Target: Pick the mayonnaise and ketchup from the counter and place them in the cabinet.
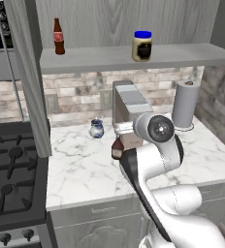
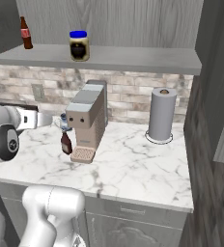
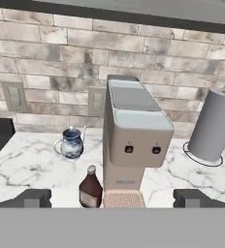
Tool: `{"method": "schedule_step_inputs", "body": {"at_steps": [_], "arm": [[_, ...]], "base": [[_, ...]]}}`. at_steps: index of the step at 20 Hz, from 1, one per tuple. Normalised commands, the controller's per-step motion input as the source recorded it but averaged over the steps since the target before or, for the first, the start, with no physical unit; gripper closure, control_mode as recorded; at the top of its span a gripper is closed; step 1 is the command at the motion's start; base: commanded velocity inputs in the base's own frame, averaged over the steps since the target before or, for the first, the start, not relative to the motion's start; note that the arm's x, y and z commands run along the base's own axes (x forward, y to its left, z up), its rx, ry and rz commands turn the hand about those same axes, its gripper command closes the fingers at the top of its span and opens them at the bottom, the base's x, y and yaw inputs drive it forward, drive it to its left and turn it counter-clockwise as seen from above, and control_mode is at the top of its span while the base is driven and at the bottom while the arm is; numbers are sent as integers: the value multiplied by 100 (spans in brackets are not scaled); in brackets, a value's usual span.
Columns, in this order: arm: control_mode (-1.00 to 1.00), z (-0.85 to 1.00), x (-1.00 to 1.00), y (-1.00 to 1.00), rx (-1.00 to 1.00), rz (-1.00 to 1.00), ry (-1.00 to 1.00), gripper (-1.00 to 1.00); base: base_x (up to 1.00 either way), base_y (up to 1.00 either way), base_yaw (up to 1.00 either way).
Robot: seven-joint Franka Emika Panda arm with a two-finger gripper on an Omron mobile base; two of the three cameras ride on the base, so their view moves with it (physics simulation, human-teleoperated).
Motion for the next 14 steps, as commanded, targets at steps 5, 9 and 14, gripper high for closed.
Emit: {"method": "schedule_step_inputs", "body": {"at_steps": [5, 9, 14], "arm": [[-100, -29, 0, 9, 4, -7, 0, -100], [-100, -40, 0, 1, 9, -5, 1, -100], [-100, -43, 5, 0, 8, -2, 5, -100]], "base": [[0, 0, 0], [0, 0, 0], [0, 0, 0]]}}
